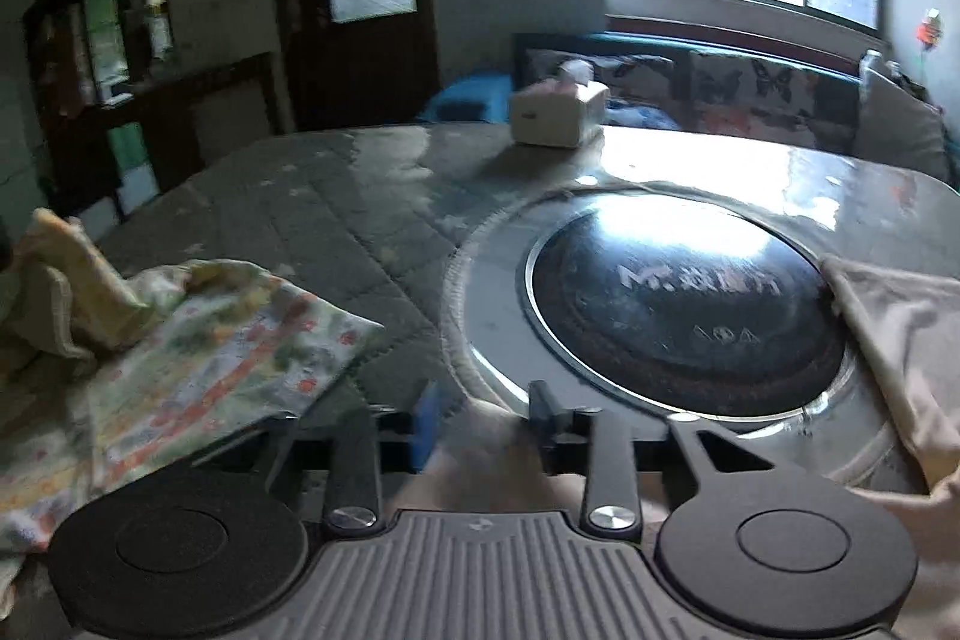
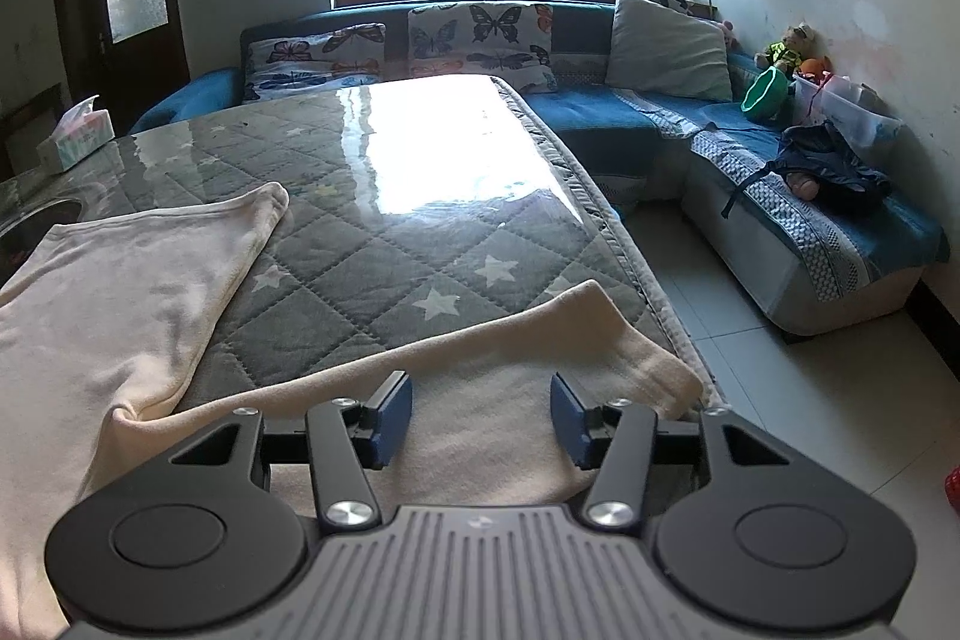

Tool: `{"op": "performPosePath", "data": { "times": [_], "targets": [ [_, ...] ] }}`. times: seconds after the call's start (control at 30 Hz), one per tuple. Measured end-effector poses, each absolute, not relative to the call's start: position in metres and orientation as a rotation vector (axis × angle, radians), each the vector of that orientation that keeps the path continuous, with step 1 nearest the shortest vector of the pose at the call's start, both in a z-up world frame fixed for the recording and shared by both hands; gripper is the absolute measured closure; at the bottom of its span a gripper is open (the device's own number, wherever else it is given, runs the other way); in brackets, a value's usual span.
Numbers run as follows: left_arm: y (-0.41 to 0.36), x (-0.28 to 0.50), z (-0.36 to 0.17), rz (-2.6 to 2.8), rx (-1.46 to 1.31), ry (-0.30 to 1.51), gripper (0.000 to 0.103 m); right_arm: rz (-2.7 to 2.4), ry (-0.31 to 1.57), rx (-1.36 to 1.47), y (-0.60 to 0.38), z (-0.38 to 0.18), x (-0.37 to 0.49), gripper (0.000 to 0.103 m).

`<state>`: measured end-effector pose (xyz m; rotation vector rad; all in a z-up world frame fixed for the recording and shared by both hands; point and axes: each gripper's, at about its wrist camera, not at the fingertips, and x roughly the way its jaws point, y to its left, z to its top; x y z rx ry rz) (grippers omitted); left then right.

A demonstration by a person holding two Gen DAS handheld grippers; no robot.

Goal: Fold clothes

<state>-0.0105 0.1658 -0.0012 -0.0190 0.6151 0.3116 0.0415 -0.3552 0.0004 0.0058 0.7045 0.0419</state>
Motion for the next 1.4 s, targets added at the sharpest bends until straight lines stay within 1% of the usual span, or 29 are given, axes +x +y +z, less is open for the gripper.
{"op": "performPosePath", "data": {
  "times": [0.13, 0.17, 0.2, 0.3, 0.47, 0.6, 0.93, 0.97, 1.0, 1.17, 1.4],
  "targets": [
    [0.13, -0.033, 0.012, 0.159, -0.006, 0.593, 0.069, 0.045, 0.704, 0.005, -0.355, 0.001, 0.04, 0.05],
    [0.118, -0.038, 0.013, 0.103, -0.01, 0.594, 0.075, 0.045, 0.704, 0.005, -0.355, 0.001, 0.04, 0.05],
    [0.106, -0.043, 0.013, 0.05, -0.017, 0.596, 0.08, 0.044, 0.704, 0.005, -0.355, 0.0, 0.039, 0.05],
    [0.075, -0.053, 0.007, -0.078, -0.072, 0.607, 0.083, 0.043, 0.703, 0.01, -0.355, -0.001, 0.039, 0.049],
    [0.051, -0.052, -0.014, -0.142, -0.102, 0.647, 0.083, 0.051, 0.703, 0.008, -0.354, 0.0, 0.039, 0.049],
    [0.062, -0.058, -0.013, -0.097, -0.079, 0.633, 0.082, 0.054, 0.702, 0.009, -0.354, 0.0, 0.039, 0.048],
    [0.138, -0.063, -0.012, 0.147, -0.095, 0.617, 0.08, 0.053, 0.699, 0.009, -0.355, 0.0, 0.039, 0.047],
    [0.144, -0.064, -0.013, 0.172, -0.1, 0.615, 0.074, 0.054, 0.698, 0.009, -0.355, 0.0, 0.039, 0.047],
    [0.15, -0.064, -0.013, 0.197, -0.105, 0.613, 0.07, 0.054, 0.698, 0.009, -0.355, 0.0, 0.039, 0.047],
    [0.176, -0.061, -0.016, 0.276, -0.134, 0.607, 0.07, 0.052, 0.698, 0.008, -0.354, 0.0, 0.04, 0.046],
    [0.192, -0.054, -0.015, 0.386, -0.127, 0.614, 0.07, 0.049, 0.692, 0.007, -0.355, 0.002, 0.039, 0.046]
  ]
}}
